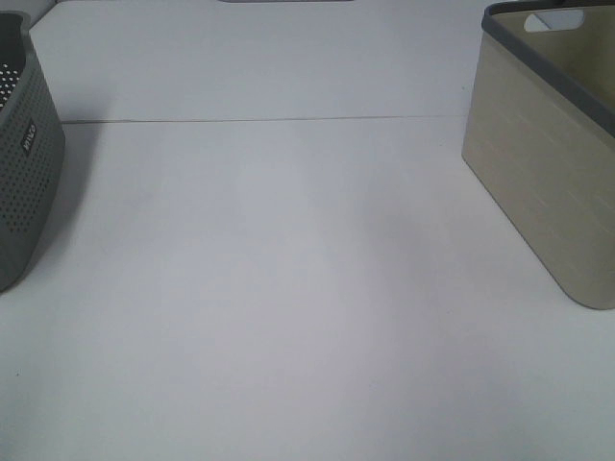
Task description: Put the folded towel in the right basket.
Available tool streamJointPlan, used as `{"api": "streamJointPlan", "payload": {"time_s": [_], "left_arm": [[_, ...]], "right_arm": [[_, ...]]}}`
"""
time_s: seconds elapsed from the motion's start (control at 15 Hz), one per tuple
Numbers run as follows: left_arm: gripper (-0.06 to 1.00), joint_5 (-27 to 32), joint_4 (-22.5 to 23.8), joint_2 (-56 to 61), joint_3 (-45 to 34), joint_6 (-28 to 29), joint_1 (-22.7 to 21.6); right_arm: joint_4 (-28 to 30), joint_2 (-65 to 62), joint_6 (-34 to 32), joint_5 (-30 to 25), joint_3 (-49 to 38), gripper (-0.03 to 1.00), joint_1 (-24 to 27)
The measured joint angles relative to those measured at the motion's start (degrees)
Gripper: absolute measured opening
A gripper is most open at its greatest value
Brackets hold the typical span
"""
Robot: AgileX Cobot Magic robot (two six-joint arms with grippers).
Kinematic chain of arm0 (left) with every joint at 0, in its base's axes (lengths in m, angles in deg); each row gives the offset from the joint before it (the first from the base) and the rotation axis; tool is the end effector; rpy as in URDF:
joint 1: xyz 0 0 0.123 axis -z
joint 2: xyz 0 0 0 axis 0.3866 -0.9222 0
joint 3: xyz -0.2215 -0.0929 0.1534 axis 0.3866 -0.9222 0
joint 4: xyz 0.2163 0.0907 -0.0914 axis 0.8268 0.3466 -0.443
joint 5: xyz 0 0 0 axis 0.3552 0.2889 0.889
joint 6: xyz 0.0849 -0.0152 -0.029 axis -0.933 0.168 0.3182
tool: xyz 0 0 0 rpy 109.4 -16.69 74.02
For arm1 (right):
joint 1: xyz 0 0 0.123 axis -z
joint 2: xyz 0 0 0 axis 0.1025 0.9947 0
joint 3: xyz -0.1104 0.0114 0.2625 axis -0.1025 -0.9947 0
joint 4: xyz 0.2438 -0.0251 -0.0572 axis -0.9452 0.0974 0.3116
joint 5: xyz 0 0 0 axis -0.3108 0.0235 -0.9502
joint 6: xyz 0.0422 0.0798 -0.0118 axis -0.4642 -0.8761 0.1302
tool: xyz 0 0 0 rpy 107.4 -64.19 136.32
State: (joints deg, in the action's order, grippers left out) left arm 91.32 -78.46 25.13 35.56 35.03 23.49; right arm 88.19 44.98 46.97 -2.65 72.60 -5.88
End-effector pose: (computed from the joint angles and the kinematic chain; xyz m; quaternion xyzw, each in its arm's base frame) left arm -0.0061 0.0057 0.2804 0.0257 0.8452 0.0461 0.5318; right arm 0.3962 0.0020 0.3712 0.0151 0.9657 0.0153 0.2588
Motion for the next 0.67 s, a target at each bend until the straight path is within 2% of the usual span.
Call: {"api": "streamJointPlan", "payload": {"time_s": [0.2, 0.33, 0.6, 0.67], "left_arm": [[0.99, 0.00, 0.00, 0.00, 0.00, 0.00, 0.00], [0.99, 0.00, 0.00, 0.00, 0.00, 0.00, 0.00], [0.99, 0.00, 0.00, 0.00, 0.00, 0.00, 0.00], [0.99, 0.00, 0.00, 0.00, 0.00, 0.00, 0.00]], "right_arm": [[1.32, -5.04, -0.86, 0.11, -1.43, 0.95, -0.17], [1.60, -14.09, -0.86, 0.11, -8.42, 0.95, -0.17], [1.66, -39.65, -0.40, 0.40, -33.06, 0.95, -0.17], [1.32, -53.46, -0.40, 0.52, -43.54, 0.95, -0.17]]}}
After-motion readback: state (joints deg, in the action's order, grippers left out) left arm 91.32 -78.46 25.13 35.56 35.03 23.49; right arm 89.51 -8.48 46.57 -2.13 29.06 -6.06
